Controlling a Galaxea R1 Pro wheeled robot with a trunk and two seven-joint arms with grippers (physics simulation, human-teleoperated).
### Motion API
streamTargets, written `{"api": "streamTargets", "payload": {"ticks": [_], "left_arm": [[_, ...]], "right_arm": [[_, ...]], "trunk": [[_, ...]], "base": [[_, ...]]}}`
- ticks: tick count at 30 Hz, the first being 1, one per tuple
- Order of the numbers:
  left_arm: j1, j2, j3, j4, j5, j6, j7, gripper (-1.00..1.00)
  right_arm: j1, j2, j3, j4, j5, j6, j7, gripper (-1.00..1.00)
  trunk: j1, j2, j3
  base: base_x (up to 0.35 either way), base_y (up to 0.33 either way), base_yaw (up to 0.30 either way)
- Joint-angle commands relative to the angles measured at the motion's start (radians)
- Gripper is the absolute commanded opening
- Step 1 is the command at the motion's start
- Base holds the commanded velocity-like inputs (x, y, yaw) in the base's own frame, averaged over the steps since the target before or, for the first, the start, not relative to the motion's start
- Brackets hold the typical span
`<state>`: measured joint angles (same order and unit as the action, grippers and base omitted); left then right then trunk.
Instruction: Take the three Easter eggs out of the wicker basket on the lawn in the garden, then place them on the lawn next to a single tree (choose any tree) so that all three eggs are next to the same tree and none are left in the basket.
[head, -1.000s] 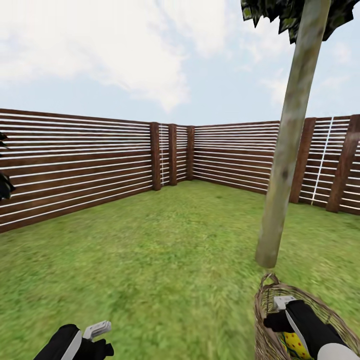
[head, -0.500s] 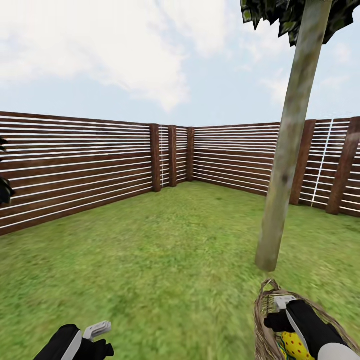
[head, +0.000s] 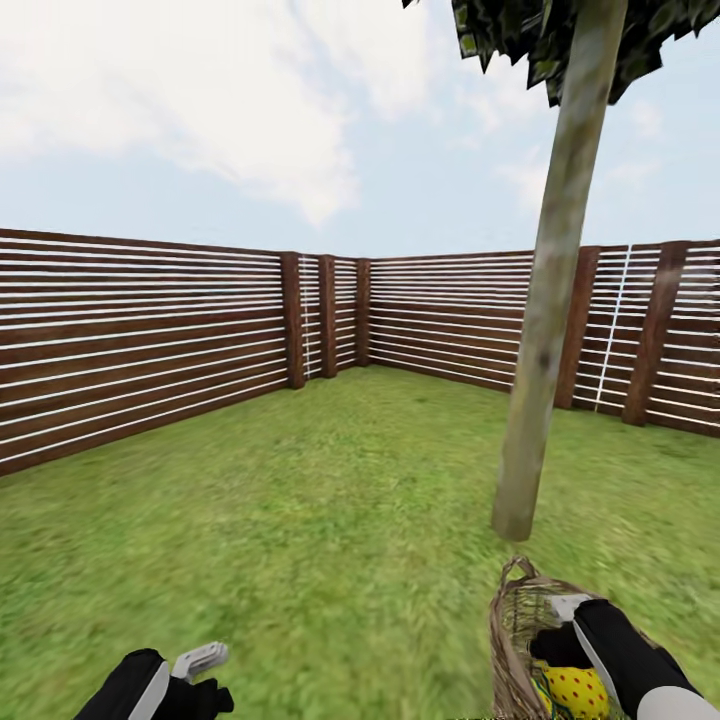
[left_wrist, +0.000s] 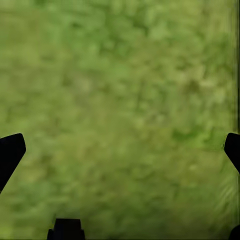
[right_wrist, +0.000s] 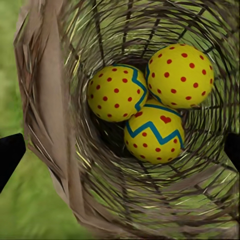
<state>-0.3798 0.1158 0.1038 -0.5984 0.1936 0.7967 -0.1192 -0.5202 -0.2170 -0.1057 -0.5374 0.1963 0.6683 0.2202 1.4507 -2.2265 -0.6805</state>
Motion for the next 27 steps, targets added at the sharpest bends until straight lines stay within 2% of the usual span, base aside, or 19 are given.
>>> {"api": "streamTargets", "payload": {"ticks": [1,8,12,18,21,27], "left_arm": [[0.0,0.0,0.004,-0.001,0.0,0.006,-0.003,1.0],[0.0,-0.001,0.004,-0.001,0.0,0.006,-0.003,1.0],[0.0,-0.001,0.004,-0.001,-0.001,0.006,-0.002,1.0],[0.0,-0.006,0.003,0.0,-0.002,0.006,-0.001,1.0],[0.0,-0.007,0.004,0.0,-0.002,0.006,0.0,1.0],[-0.001,-0.009,0.003,0.0,-0.002,0.006,0.0,1.0]], "right_arm": [[0.0,0.001,-0.005,-0.001,0.011,0.004,0.008,1.0],[0.0,0.001,-0.005,-0.001,0.011,0.004,0.008,1.0],[-0.001,0.001,-0.004,-0.001,0.011,0.004,0.008,1.0],[0.0,0.0,-0.005,-0.001,0.012,0.003,0.008,1.0],[0.0,-0.001,-0.005,-0.001,0.012,0.004,0.008,1.0],[-0.001,-0.004,-0.005,-0.001,0.011,0.004,0.008,1.0]], "trunk": [[0.0,-0.001,0.0],[0.0,-0.001,0.005],[0.0,-0.001,0.005],[-0.023,0.041,0.024],[-0.023,0.041,0.024],[-0.023,0.041,0.027]], "base": [[0.0,0.0,-0.258],[0.0,0.0,-0.23],[0.0,0.0,-0.029],[0.0,0.0,-0.003],[0.0,0.0,-0.012],[0.003,0.0,-0.179]]}}
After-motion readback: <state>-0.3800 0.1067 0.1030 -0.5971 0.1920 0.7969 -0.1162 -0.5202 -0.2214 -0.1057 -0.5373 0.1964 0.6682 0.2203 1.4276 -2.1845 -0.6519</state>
